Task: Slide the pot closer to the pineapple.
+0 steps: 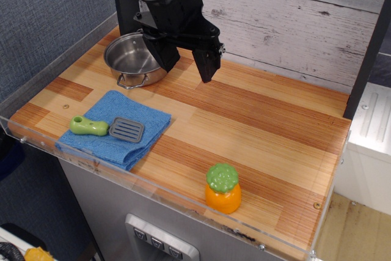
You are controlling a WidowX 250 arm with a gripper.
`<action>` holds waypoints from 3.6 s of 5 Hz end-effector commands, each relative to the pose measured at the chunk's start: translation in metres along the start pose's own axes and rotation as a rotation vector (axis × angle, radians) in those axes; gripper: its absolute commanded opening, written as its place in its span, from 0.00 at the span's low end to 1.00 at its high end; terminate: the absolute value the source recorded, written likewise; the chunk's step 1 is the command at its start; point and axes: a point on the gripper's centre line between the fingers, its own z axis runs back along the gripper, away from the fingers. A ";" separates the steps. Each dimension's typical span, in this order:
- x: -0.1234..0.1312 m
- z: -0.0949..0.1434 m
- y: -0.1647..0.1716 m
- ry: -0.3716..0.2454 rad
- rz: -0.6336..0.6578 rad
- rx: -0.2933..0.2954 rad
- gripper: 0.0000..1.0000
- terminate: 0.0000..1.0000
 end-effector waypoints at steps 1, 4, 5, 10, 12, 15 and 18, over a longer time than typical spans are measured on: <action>0.037 -0.009 0.028 -0.044 0.022 0.082 1.00 0.00; 0.052 -0.031 0.058 -0.019 0.080 0.162 1.00 0.00; 0.047 -0.037 0.068 -0.001 0.091 0.173 1.00 0.00; 0.032 -0.064 0.092 0.048 0.139 0.217 0.00 0.00; 0.032 -0.059 0.092 0.037 0.140 0.218 0.00 0.00; 0.041 -0.021 0.071 -0.039 0.136 0.170 0.00 0.00; 0.050 0.012 -0.011 -0.125 -0.015 0.095 0.00 0.00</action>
